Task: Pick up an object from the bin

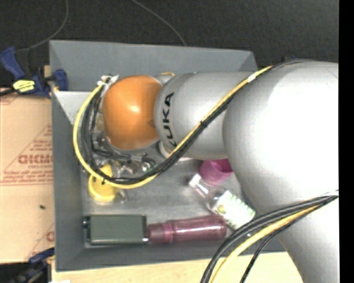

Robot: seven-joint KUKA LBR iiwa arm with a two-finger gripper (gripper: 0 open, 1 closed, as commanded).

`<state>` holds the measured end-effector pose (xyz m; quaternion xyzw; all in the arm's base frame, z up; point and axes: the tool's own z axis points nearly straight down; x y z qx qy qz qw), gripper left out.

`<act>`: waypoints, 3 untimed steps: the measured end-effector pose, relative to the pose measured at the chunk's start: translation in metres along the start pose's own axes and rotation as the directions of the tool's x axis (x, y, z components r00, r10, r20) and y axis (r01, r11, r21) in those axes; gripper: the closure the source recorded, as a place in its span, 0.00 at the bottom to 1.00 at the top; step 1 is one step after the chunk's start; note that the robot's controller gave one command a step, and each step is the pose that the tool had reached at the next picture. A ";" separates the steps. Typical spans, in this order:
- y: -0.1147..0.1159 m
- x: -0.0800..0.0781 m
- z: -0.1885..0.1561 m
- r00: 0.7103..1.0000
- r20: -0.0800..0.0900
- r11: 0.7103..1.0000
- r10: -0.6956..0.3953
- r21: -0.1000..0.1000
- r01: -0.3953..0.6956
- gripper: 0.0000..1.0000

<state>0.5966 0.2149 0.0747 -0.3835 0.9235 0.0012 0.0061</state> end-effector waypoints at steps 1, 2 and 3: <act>0.000 0.000 0.000 1.000 0.000 1.000 0.000 0.000 0.000 1.00; 0.000 0.000 -0.001 1.000 0.001 1.000 0.001 0.000 -0.001 1.00; 0.000 0.001 -0.011 1.000 0.000 1.000 0.003 -0.001 -0.003 1.00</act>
Offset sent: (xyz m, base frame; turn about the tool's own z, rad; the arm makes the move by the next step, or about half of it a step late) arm 0.0000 0.0000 0.0112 0.0000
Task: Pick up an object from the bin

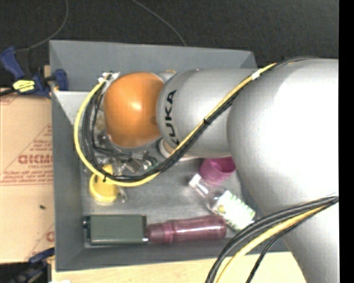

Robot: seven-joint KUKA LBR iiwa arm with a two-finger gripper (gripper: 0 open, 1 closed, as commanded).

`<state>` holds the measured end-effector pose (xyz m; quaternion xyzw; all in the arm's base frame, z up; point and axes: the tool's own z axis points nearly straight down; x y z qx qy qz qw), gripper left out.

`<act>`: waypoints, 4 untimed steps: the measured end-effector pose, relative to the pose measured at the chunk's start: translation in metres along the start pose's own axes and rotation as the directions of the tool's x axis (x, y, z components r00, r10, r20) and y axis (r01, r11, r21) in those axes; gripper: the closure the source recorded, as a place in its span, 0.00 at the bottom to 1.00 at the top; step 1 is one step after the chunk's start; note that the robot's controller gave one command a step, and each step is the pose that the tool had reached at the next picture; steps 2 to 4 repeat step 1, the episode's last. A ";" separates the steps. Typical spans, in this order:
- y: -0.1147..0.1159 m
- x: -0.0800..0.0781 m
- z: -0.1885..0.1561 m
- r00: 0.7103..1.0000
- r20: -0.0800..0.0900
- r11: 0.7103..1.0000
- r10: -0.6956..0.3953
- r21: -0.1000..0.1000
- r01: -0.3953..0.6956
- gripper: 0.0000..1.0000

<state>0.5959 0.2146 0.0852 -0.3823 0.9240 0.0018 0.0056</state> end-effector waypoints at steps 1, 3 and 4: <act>0.000 -0.001 -0.011 1.000 0.002 1.000 0.001 0.001 -0.001 1.00; 0.000 -0.001 -0.011 1.000 0.002 1.000 0.001 0.001 -0.001 1.00; 0.000 -0.001 -0.011 1.000 0.002 1.000 0.001 0.001 -0.001 1.00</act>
Offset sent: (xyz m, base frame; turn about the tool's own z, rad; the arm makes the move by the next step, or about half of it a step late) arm 0.0001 -0.0002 0.0326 0.0000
